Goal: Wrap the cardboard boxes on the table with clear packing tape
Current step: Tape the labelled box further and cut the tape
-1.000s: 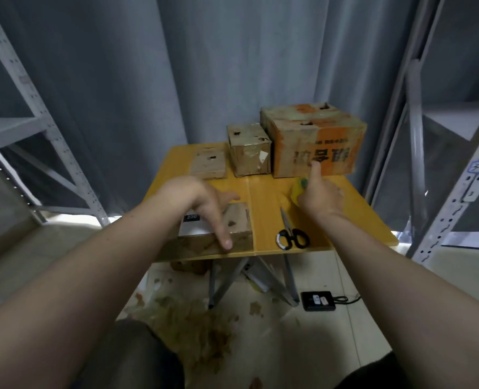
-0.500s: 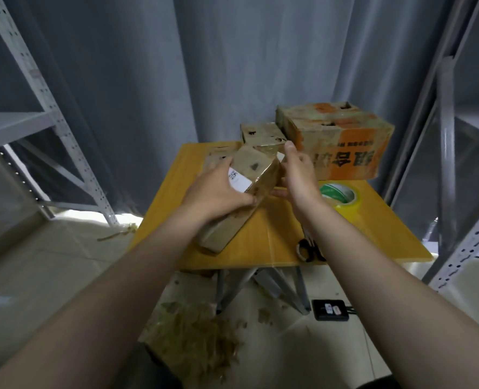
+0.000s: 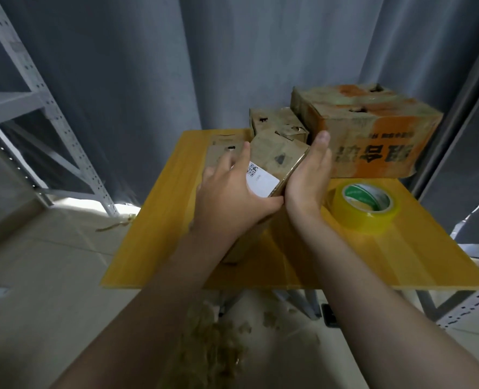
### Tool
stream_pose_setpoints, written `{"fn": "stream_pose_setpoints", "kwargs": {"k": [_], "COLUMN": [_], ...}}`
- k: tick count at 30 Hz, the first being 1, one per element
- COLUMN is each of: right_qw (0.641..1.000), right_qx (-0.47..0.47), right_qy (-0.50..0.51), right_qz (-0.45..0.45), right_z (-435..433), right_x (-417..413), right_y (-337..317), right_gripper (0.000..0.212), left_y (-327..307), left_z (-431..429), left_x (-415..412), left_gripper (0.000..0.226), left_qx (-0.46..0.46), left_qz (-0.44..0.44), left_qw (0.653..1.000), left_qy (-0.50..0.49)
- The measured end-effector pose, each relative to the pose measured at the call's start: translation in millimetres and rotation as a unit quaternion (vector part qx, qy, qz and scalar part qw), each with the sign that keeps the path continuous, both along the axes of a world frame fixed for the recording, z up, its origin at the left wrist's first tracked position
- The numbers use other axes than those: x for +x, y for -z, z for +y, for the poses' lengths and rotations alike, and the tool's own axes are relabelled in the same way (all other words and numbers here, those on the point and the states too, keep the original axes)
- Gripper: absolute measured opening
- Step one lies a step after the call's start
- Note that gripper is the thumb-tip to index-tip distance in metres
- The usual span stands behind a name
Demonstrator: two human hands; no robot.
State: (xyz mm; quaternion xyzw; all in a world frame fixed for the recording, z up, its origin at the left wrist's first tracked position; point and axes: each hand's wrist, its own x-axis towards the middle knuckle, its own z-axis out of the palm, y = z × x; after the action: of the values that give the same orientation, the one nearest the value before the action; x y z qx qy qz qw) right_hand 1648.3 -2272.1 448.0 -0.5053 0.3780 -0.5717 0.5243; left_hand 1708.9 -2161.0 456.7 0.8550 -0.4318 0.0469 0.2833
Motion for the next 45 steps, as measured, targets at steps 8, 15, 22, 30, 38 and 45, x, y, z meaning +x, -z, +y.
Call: {"fn": "stream_pose_setpoints", "kwargs": {"k": [8, 15, 22, 30, 38, 45], "right_qw": [0.991, 0.992, 0.983, 0.972, 0.986, 0.998], "right_qx": [-0.076, -0.092, 0.112, 0.149, 0.108, 0.017], "right_qy": [0.108, 0.077, -0.144, -0.181, -0.066, -0.002], "right_qz": [0.022, 0.035, 0.025, 0.004, -0.106, -0.062], "right_z": [-20.9, -23.4, -10.0, -8.7, -25.7, -29.4], "right_x": [2.0, -15.9, -26.7, -19.5, -19.3, -31.7], "right_y": [17.2, 26.4, -5.7, -6.3, -2.0, 3.6], "right_gripper": [0.031, 0.028, 0.061, 0.086, 0.124, 0.072], "left_y": [-2.2, -5.2, -21.1, -27.5, -29.9, -30.6], "left_z": [3.1, 5.2, 13.4, 8.1, -7.0, -3.4], "left_x": [10.5, 12.3, 23.5, 23.9, -27.3, -37.0], "left_gripper": [0.120, 0.118, 0.072, 0.045, 0.088, 0.080], "left_qx": [0.003, 0.028, -0.069, -0.068, -0.028, -0.072], "left_qz": [0.019, 0.065, 0.278, 0.148, -0.057, -0.025], "left_qw": [0.999, 0.995, 0.947, 0.973, 0.991, 0.987], "left_qy": [0.033, 0.066, 0.144, 0.164, 0.115, 0.144]}}
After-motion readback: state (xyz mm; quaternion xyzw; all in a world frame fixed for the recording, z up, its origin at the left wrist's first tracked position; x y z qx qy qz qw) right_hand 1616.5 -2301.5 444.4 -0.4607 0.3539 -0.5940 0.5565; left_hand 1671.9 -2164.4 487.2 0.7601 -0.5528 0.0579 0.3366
